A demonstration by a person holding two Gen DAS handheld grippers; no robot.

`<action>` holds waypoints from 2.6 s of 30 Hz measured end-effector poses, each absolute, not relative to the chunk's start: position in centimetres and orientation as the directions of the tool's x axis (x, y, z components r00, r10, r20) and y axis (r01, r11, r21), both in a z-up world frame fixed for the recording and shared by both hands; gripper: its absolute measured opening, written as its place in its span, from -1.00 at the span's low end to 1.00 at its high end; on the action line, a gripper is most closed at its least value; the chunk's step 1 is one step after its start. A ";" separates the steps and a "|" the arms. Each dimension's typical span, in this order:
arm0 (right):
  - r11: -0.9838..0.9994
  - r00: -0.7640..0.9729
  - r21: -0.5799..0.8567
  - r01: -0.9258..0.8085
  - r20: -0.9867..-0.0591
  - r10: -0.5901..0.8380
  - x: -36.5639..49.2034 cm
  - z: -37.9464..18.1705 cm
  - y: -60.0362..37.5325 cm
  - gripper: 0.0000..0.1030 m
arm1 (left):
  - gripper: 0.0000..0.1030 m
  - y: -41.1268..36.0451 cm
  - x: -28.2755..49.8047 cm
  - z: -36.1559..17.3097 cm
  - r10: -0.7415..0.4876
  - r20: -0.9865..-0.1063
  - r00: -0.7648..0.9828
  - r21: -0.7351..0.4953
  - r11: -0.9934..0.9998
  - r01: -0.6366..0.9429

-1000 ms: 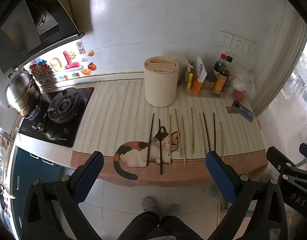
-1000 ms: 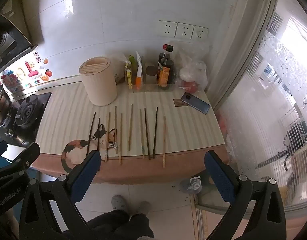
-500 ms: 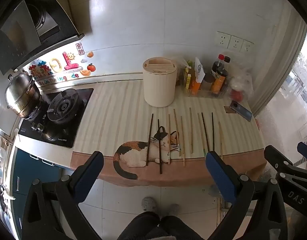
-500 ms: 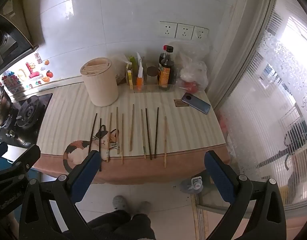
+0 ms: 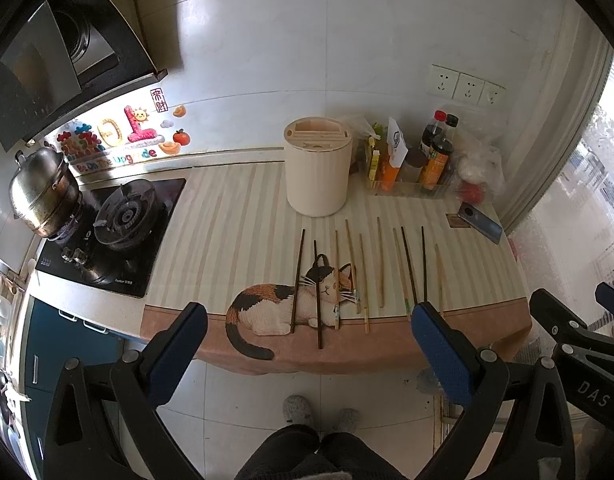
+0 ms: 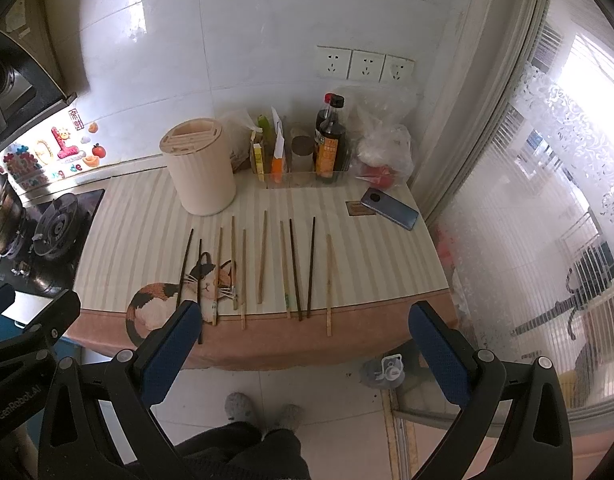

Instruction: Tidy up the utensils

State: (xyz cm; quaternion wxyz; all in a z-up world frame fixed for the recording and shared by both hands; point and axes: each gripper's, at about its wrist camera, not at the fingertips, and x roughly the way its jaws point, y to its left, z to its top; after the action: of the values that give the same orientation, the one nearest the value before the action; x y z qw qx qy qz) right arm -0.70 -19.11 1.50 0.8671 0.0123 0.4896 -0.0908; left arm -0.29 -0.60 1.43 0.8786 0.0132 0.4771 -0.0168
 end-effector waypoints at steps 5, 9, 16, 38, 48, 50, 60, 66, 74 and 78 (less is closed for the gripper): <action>0.983 0.505 -0.069 0.170 -0.851 -0.147 -0.7 1.5 -19.0 1.00 | 1.00 -0.5 -0.3 1.4 -0.018 -0.838 0.546 0.006 0.999 0.042; 0.983 0.507 -0.070 0.170 -0.849 -0.148 -0.7 1.7 -19.0 1.00 | 1.00 -0.4 -0.3 1.5 -0.020 -0.838 0.545 0.005 0.999 0.043; 0.983 0.510 -0.071 0.169 -0.847 -0.149 -0.7 1.9 -18.8 1.00 | 1.00 -0.4 -0.3 1.5 -0.020 -0.837 0.546 0.003 0.999 0.042; 0.982 0.520 -0.073 0.172 -0.840 -0.153 -0.4 2.6 -18.9 1.00 | 1.00 0.2 -0.3 1.6 -0.033 -0.833 0.553 -0.009 0.999 0.045; 0.982 0.522 -0.073 0.172 -0.839 -0.154 -0.5 2.6 -18.9 1.00 | 1.00 0.0 -0.3 1.5 -0.032 -0.832 0.554 -0.009 0.999 0.043; 0.982 0.523 -0.073 0.172 -0.839 -0.154 -0.6 2.7 -18.9 1.00 | 1.00 0.0 -0.3 1.5 -0.032 -0.832 0.553 -0.009 0.999 0.045; 0.983 0.527 -0.069 0.172 -0.836 -0.151 -0.6 3.1 -18.9 1.00 | 1.00 0.0 -0.3 1.5 -0.033 -0.832 0.554 -0.013 0.999 0.040; 0.982 0.533 -0.058 0.182 -0.833 -0.148 -0.5 3.1 -19.5 1.00 | 1.00 -1.0 0.6 1.2 -0.001 -0.817 0.577 0.011 1.000 0.017; 0.979 0.599 -0.081 0.188 -0.780 -0.180 1.5 -0.6 -21.0 1.00 | 1.00 -1.3 4.4 -2.9 0.102 -0.722 0.684 0.091 0.995 -0.052; 0.983 0.571 -0.054 0.176 -0.807 -0.147 4.5 -5.1 -21.7 1.00 | 1.00 0.1 7.7 -7.0 0.144 -0.758 0.636 0.118 0.990 -0.083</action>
State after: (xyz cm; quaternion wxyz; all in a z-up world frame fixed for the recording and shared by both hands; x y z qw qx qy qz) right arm 4.46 -21.75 -5.14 0.8863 0.0160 0.4538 -0.0913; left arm 7.72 0.06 -7.04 0.9037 0.0357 0.4221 0.0628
